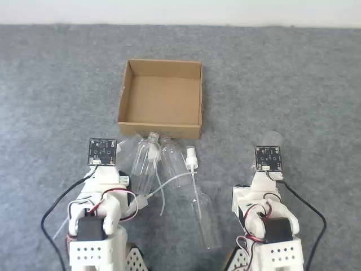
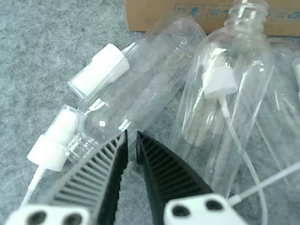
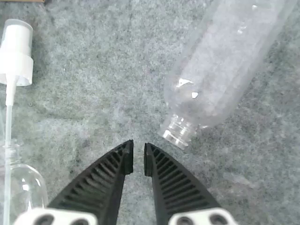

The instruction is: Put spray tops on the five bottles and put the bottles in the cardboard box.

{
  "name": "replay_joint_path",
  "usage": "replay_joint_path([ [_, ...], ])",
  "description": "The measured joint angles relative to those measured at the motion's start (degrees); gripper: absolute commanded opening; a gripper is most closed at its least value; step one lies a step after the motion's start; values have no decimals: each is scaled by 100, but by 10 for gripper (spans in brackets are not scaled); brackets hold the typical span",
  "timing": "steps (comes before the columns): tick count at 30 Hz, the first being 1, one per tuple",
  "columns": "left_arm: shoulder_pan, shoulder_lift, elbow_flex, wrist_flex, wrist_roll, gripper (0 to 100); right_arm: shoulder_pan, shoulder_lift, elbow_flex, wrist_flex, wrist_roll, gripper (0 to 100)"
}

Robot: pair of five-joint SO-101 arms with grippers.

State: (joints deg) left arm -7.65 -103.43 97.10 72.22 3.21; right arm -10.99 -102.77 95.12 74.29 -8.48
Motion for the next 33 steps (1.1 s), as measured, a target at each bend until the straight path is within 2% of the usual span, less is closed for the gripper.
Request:
replay_joint_path([
  [21,0,0,0,0,0,36,44,0,0,0,0,6],
  [33,0,0,0,0,0,36,1653,-9,-914,0,167,6],
])
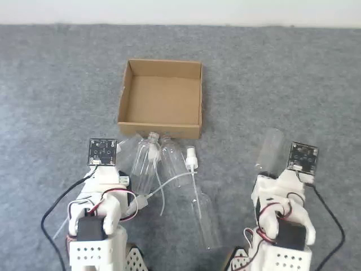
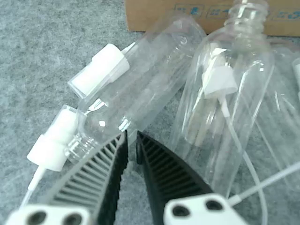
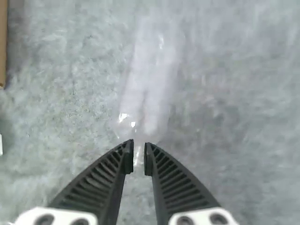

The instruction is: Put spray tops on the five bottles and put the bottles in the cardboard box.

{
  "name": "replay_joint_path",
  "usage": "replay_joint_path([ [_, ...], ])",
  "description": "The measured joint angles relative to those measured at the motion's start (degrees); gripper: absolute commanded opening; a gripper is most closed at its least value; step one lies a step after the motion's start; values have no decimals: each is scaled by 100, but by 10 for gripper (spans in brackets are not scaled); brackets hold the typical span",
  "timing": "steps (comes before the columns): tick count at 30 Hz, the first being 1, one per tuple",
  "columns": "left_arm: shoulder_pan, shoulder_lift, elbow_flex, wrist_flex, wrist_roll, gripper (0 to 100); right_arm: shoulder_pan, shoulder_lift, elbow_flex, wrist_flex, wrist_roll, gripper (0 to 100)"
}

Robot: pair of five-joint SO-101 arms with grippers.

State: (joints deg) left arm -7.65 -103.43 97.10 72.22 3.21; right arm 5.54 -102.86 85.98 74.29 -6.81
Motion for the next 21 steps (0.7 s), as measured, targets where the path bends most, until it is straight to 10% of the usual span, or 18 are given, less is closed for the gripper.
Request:
replay_joint_path([
  [9,0,0,0,0,0,36,132,-18,-809,0,2989,6],
  [21,0,0,0,0,0,36,237,105,-1723,0,3200,149],
])
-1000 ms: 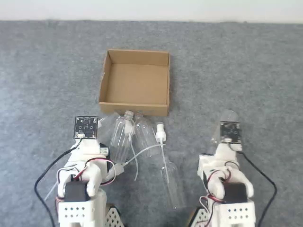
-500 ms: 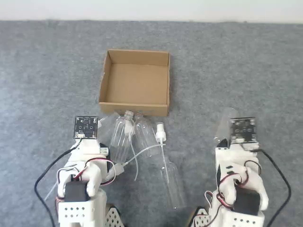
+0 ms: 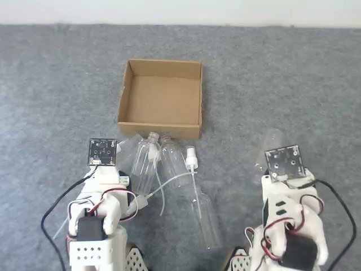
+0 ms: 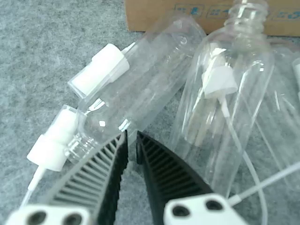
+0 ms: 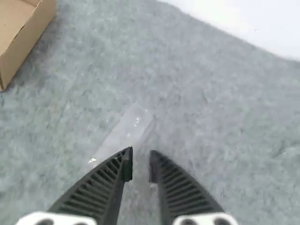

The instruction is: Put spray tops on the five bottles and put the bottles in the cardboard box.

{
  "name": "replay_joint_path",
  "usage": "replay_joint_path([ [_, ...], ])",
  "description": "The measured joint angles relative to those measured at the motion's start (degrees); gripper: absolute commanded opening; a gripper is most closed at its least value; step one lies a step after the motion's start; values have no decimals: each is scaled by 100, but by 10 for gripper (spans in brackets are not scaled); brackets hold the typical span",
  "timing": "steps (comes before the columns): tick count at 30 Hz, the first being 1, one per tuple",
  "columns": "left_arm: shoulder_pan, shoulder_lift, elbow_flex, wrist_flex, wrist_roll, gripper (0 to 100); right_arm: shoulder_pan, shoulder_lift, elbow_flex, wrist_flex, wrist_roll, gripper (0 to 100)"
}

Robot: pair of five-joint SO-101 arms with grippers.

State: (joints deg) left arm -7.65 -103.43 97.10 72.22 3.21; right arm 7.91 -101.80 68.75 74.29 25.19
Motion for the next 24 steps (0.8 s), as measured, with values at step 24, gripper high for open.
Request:
replay_joint_path([
  [24,0,0,0,0,0,36,-879,5538,-2444,-316,-2242,159],
])
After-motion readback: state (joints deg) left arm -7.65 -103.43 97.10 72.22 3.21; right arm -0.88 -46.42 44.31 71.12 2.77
